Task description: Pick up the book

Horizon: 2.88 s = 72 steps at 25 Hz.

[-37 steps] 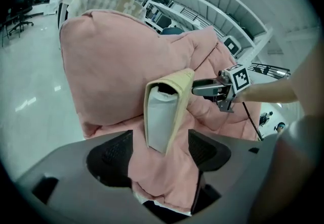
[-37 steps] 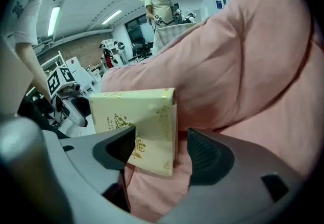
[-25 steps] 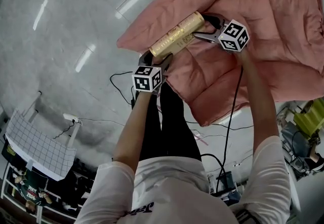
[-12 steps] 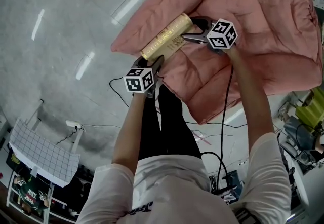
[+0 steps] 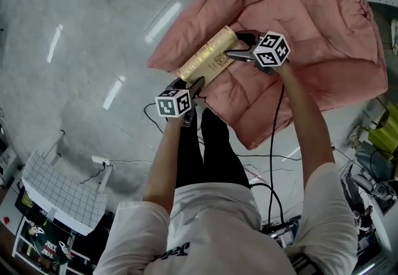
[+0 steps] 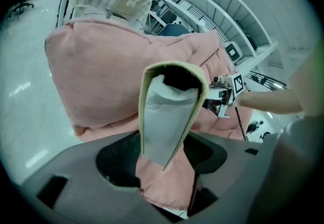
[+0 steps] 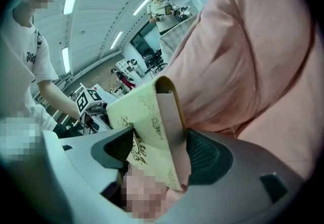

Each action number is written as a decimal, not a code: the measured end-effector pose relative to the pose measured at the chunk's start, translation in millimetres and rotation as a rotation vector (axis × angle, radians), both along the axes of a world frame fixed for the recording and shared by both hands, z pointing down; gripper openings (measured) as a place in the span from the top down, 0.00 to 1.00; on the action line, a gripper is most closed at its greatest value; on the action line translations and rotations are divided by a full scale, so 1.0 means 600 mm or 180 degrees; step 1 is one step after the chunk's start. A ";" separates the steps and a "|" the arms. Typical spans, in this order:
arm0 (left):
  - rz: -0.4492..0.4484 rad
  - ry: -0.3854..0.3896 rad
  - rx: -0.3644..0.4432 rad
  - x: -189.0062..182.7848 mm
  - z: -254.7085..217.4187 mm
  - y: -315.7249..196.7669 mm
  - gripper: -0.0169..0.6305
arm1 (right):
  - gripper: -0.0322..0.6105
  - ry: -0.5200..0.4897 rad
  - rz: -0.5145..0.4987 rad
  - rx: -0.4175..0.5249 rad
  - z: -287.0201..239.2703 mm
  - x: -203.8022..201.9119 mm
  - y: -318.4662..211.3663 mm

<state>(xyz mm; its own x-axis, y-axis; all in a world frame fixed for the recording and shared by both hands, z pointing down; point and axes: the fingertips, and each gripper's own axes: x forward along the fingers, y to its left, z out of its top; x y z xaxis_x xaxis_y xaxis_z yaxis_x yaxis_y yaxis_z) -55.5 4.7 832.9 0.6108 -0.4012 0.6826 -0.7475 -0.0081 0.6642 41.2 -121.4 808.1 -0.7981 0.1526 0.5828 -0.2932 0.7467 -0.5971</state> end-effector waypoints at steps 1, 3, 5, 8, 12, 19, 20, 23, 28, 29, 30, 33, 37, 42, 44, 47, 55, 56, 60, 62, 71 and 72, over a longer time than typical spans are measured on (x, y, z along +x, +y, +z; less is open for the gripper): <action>0.0032 0.0006 0.0011 -0.001 -0.012 -0.004 0.56 | 0.43 -0.0004 0.0069 0.0006 -0.012 0.002 -0.002; 0.0087 0.0024 0.0025 -0.004 -0.038 -0.008 0.56 | 0.43 -0.0021 0.0222 0.0013 -0.038 0.004 -0.001; 0.0130 0.0060 0.0017 -0.005 -0.069 -0.008 0.56 | 0.43 -0.0047 0.0391 -0.0001 -0.067 0.010 0.003; 0.0193 0.0170 0.0022 0.000 -0.118 -0.013 0.56 | 0.44 -0.0115 0.0711 -0.0036 -0.114 0.025 0.006; 0.0337 0.0264 0.0110 0.007 -0.190 -0.021 0.57 | 0.48 -0.0193 0.1213 -0.0056 -0.179 0.052 0.019; 0.0758 0.0408 0.0287 0.015 -0.311 -0.033 0.57 | 0.49 -0.0238 0.1913 -0.0026 -0.288 0.095 0.059; 0.0823 0.0436 0.0317 0.016 -0.330 -0.037 0.57 | 0.49 -0.0244 0.2022 -0.0006 -0.306 0.101 0.064; 0.1034 0.0512 0.0406 0.026 -0.386 -0.052 0.58 | 0.50 -0.0258 0.2392 0.0055 -0.359 0.123 0.081; 0.1522 0.0579 0.0557 0.068 -0.477 -0.078 0.58 | 0.51 -0.0249 0.3045 0.0210 -0.450 0.176 0.112; 0.1621 0.0601 0.0595 0.081 -0.495 -0.084 0.58 | 0.51 -0.0219 0.3161 0.0251 -0.468 0.188 0.118; 0.1715 0.0625 0.0639 0.093 -0.512 -0.090 0.58 | 0.51 -0.0189 0.3269 0.0303 -0.486 0.199 0.123; 0.1951 0.0682 0.0822 0.138 -0.571 -0.117 0.58 | 0.51 -0.0150 0.3606 0.0508 -0.541 0.241 0.133; 0.2169 0.0802 0.1081 0.208 -0.645 -0.141 0.58 | 0.51 -0.0140 0.4034 0.0822 -0.621 0.303 0.149; 0.2352 0.0995 0.1369 0.257 -0.727 -0.138 0.58 | 0.51 -0.0073 0.4326 0.1180 -0.703 0.338 0.190; 0.2422 0.1052 0.1465 0.276 -0.761 -0.137 0.58 | 0.51 -0.0077 0.4437 0.1308 -0.738 0.353 0.201; 0.2531 0.1136 0.1614 0.304 -0.807 -0.130 0.58 | 0.51 -0.0103 0.4600 0.1510 -0.785 0.375 0.222; 0.2575 0.1314 0.2162 0.341 -0.915 -0.118 0.58 | 0.53 -0.0094 0.4851 0.2190 -0.898 0.399 0.258; 0.2560 0.1312 0.2240 0.344 -0.921 -0.116 0.58 | 0.53 -0.0066 0.4866 0.2258 -0.904 0.402 0.261; 0.2459 0.1380 0.2324 0.348 -0.927 -0.109 0.57 | 0.53 -0.0001 0.4885 0.2387 -0.916 0.406 0.268; 0.2444 0.1407 0.2299 0.344 -0.925 -0.108 0.57 | 0.53 0.0029 0.4877 0.2410 -0.918 0.400 0.271; 0.2459 0.1423 0.2289 0.333 -0.925 -0.094 0.57 | 0.53 0.0085 0.4838 0.2404 -0.919 0.387 0.286; 0.2463 0.1430 0.2281 0.327 -0.926 -0.095 0.57 | 0.53 0.0102 0.4837 0.2403 -0.921 0.380 0.286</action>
